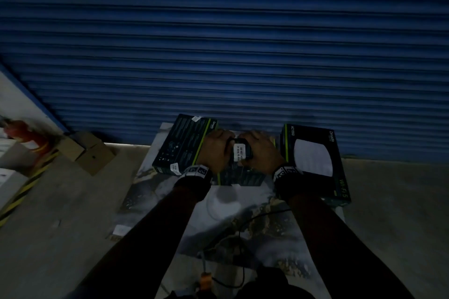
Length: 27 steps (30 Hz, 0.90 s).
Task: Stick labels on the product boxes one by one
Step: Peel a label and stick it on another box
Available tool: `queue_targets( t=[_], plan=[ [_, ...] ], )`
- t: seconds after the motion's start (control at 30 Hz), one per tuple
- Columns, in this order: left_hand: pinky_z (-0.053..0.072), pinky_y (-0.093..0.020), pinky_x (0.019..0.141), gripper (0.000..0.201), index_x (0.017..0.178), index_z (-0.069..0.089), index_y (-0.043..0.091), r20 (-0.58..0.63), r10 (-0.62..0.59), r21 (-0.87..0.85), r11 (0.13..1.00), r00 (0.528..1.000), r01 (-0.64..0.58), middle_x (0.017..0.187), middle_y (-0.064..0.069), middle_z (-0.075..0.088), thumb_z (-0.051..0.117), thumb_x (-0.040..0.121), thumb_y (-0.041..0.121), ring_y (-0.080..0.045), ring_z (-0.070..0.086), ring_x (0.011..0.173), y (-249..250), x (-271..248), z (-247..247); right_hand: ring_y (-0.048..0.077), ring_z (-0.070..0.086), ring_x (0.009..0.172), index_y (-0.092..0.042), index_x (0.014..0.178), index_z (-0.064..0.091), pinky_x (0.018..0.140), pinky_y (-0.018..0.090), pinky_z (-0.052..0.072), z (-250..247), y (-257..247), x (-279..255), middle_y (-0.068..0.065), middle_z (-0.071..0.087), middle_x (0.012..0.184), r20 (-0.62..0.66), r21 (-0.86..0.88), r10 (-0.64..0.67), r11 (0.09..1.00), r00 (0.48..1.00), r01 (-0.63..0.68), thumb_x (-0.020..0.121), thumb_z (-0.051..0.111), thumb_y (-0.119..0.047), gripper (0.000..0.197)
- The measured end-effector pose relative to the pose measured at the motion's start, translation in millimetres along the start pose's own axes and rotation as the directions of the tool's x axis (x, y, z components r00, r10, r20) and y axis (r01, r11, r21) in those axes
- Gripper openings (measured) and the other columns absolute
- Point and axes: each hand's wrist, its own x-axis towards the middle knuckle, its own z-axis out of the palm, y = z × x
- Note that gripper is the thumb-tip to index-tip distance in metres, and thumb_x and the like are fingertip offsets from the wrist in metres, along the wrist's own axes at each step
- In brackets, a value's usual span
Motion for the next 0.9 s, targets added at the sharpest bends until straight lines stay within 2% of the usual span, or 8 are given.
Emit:
queue_targets(
  t=[0.1,0.3,0.47,0.53,0.6,0.67,0.83,0.9],
  plan=[
    [0.042,-0.047,0.105,0.031,0.130,0.061,0.012,-0.057,-0.001,0.131,0.991,0.998,0.009,0.127,-0.011,0.063,0.055,0.101,0.022,-0.033,0.059,0.114,2,-21,-1,0.031,0.042,0.129,-0.023,0.143,0.048,0.109,0.048,0.034,-2,-3,5,0.005,0.050,0.138,0.022,-0.022,0.046,0.999,0.999,-0.046,0.071,0.085,-0.049,0.085],
    [0.032,-0.047,0.119,0.071,0.155,0.034,0.012,-0.159,-0.425,-0.107,0.905,0.891,0.412,0.160,-0.012,0.034,0.052,0.101,0.055,-0.031,0.035,0.146,-21,-57,-11,0.031,0.048,0.126,-0.036,0.141,0.044,0.106,0.053,0.039,-21,16,5,0.002,0.052,0.134,0.019,0.079,0.148,0.986,0.989,-0.149,0.068,0.073,-0.065,0.084],
    [0.039,-0.049,0.114,0.097,0.159,0.022,0.010,0.058,-0.544,-0.230,0.808,0.837,0.542,0.158,-0.017,0.032,0.071,0.089,0.055,-0.034,0.036,0.143,-42,-68,-15,0.024,0.061,0.114,-0.030,0.122,0.059,0.100,0.046,0.051,-46,55,-17,0.009,0.061,0.125,-0.047,0.403,0.326,0.871,0.944,-0.281,0.069,0.088,-0.050,0.063],
    [0.037,-0.047,0.116,0.105,0.160,0.019,0.015,0.128,-0.599,-0.260,0.749,0.791,0.609,0.161,-0.012,0.031,0.078,0.083,0.055,-0.030,0.034,0.145,-50,-68,-8,0.011,0.061,0.110,-0.017,0.128,0.060,0.097,0.035,0.051,-64,52,-31,0.000,0.061,0.125,-0.094,0.522,0.393,0.802,0.915,-0.290,0.076,0.089,-0.024,0.061],
    [0.043,-0.045,0.112,0.093,0.150,0.034,0.027,0.143,-0.661,-0.461,0.614,0.737,0.641,0.150,0.008,0.050,0.085,0.077,0.054,-0.017,0.049,0.136,-43,-64,-7,0.005,0.062,0.107,-0.011,0.131,0.059,0.094,0.032,0.053,-78,48,-45,-0.008,0.063,0.122,-0.077,0.665,0.447,0.689,0.891,-0.288,0.079,0.084,-0.005,0.058],
    [0.051,-0.035,0.096,0.050,0.116,0.051,0.035,0.152,-0.633,-0.643,0.520,0.759,0.563,0.107,0.037,0.067,0.087,0.082,0.027,0.010,0.064,0.103,-32,-59,-7,0.010,0.068,0.108,-0.015,0.125,0.064,0.090,0.033,0.055,-83,50,-57,-0.007,0.070,0.119,-0.054,0.770,0.475,0.580,0.879,-0.266,0.079,0.082,-0.007,0.049],
    [0.054,-0.046,0.098,0.074,0.134,0.053,0.022,0.253,-0.666,-0.806,0.256,0.702,0.534,0.126,0.005,0.067,0.094,0.073,0.019,-0.021,0.064,0.118,-48,-41,1,0.022,0.073,0.102,-0.018,0.123,0.068,0.077,0.037,0.062,-72,51,-79,-0.005,0.076,0.108,-0.055,0.851,0.589,0.450,0.806,-0.271,0.082,0.081,-0.010,0.043],
    [0.050,-0.041,0.097,0.045,0.123,0.067,0.016,0.390,-0.632,-0.747,0.208,0.670,0.631,0.113,0.009,0.073,0.086,0.083,0.019,-0.022,0.065,0.113,-46,-37,-3,0.026,0.073,0.101,-0.012,0.127,0.066,0.076,0.037,0.062,-65,49,-86,-0.001,0.077,0.106,-0.057,0.875,0.616,0.409,0.786,-0.257,0.086,0.078,-0.005,0.043]
  ],
)
